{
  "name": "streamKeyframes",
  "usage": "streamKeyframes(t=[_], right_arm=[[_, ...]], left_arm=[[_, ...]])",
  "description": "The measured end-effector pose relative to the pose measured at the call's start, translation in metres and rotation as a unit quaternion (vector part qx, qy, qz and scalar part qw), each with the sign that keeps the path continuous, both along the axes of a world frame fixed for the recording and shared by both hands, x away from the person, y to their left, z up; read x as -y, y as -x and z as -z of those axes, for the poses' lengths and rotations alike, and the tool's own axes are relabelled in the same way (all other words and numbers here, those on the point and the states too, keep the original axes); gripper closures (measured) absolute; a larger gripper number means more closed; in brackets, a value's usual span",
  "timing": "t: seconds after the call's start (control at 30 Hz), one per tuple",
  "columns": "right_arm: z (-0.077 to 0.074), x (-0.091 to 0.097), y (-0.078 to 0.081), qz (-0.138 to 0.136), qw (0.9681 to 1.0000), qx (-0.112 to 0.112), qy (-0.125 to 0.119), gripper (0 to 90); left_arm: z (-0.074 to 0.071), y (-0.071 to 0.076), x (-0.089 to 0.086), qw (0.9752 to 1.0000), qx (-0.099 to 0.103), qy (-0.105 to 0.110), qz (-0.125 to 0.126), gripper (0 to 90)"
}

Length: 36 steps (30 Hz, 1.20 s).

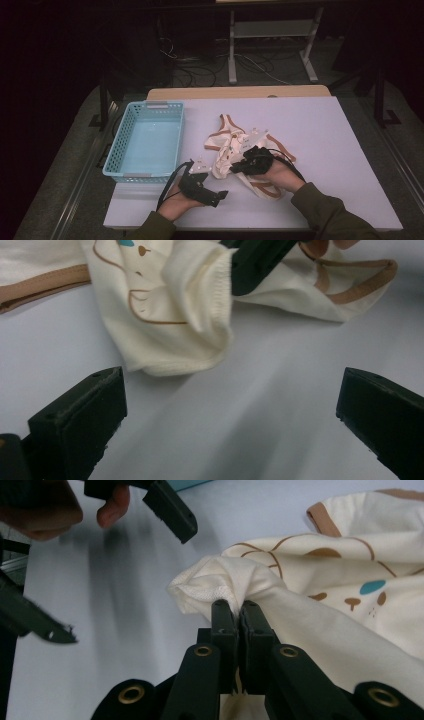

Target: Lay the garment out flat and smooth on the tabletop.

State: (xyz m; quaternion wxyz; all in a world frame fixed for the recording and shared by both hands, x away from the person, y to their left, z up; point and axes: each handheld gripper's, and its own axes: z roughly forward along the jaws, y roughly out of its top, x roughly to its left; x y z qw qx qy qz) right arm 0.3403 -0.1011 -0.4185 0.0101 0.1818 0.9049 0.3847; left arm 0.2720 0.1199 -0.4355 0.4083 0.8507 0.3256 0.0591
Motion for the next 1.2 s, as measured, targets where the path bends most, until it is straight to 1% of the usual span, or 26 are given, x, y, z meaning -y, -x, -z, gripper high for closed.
streamKeyframes(t=[0.07, 0.13, 0.2, 0.23, 0.3, 0.33, 0.43, 0.47, 0.6, 0.73, 0.8, 0.83, 0.87, 0.93, 0.97, 1.0, 1.03, 1.07, 1.1, 1.17, 1.2], right_arm=[[0.000, -0.005, -0.002, 0.007, 0.9999, -0.007, -0.007, 85.5], [0.001, -0.010, -0.006, 0.004, 1.0000, -0.005, -0.006, 85.5], [0.003, -0.014, -0.010, 0.005, 0.9999, -0.007, -0.007, 85.5], [0.003, -0.017, -0.011, 0.010, 0.9998, -0.013, -0.009, 85.5], [0.004, -0.021, -0.014, 0.011, 0.9998, -0.011, -0.010, 85.5], [0.004, -0.022, -0.016, 0.010, 0.9998, -0.011, -0.012, 85.5], [0.005, -0.028, -0.021, 0.016, 0.9997, -0.010, -0.015, 85.3], [0.006, -0.030, -0.022, 0.017, 0.9997, -0.012, -0.014, 85.3], [0.007, -0.037, -0.027, 0.016, 0.9998, -0.001, -0.008, 85.3], [0.009, -0.042, -0.029, 0.024, 0.9997, -0.004, -0.009, 84.9], [0.011, -0.041, -0.031, 0.019, 0.9998, -0.001, -0.006, 84.2], [0.011, -0.041, -0.030, 0.021, 0.9998, -0.004, -0.006, 82.7], [0.010, -0.041, -0.030, 0.021, 0.9998, -0.002, -0.006, 79.8], [0.009, -0.040, -0.029, 0.020, 0.9998, -0.003, -0.006, 70.8], [0.008, -0.039, -0.028, 0.025, 0.9997, -0.003, -0.007, 65.8], [0.006, -0.038, -0.027, 0.029, 0.9995, -0.002, -0.006, 62.8], [0.004, -0.036, -0.027, 0.026, 0.9997, 0.000, -0.004, 60.1], [0.003, -0.034, -0.026, 0.030, 0.9995, -0.003, -0.007, 56.3], [0.000, -0.034, -0.025, 0.042, 0.9990, -0.007, -0.015, 53.5], [-0.004, -0.029, -0.024, 0.050, 0.9985, -0.005, -0.021, 49.3], [-0.007, -0.026, -0.024, 0.052, 0.9984, 0.001, -0.024, 47.0]], left_arm=[[0.000, 0.000, 0.000, 1.0000, 0.000, 0.001, 0.000, 0.0], [0.000, 0.000, 0.000, 1.0000, 0.000, 0.005, -0.004, 0.0], [0.000, 0.000, 0.000, 1.0000, -0.001, 0.002, -0.002, 0.0], [0.000, 0.000, 0.000, 1.0000, -0.001, 0.002, -0.002, 0.0], [0.000, 0.000, 0.000, 1.0000, -0.001, 0.003, -0.002, 0.0], [-0.001, 0.000, -0.001, 1.0000, 0.000, -0.003, 0.003, 0.0], [-0.001, 0.000, -0.001, 1.0000, 0.000, 0.002, -0.001, 0.0], [0.000, 0.000, -0.001, 1.0000, 0.000, 0.002, -0.001, 0.0], [0.000, 0.000, 0.000, 1.0000, -0.001, 0.002, -0.001, 0.0], [0.000, 0.000, -0.001, 1.0000, -0.002, 0.002, -0.001, 0.0], [0.000, 0.000, -0.001, 1.0000, -0.002, 0.002, -0.002, 0.0], [0.000, 0.000, -0.001, 1.0000, -0.002, 0.002, -0.001, 0.0], [0.000, 0.000, -0.001, 1.0000, -0.002, 0.002, 0.000, 0.0], [0.000, 0.000, -0.001, 1.0000, -0.002, 0.002, -0.001, 0.0], [0.000, 0.000, -0.001, 1.0000, -0.002, 0.003, -0.002, 0.0], [0.000, 0.000, -0.001, 1.0000, -0.002, 0.003, -0.003, 0.0], [0.000, 0.000, -0.001, 1.0000, -0.002, 0.003, -0.003, 0.0], [0.000, 0.000, -0.001, 1.0000, -0.001, 0.003, -0.003, 0.0], [0.000, 0.000, -0.001, 1.0000, 0.000, 0.004, -0.003, 0.0], [0.000, 0.000, -0.001, 1.0000, 0.000, 0.001, -0.001, 0.0], [0.000, 0.000, -0.001, 1.0000, 0.000, 0.002, -0.001, 0.0]])
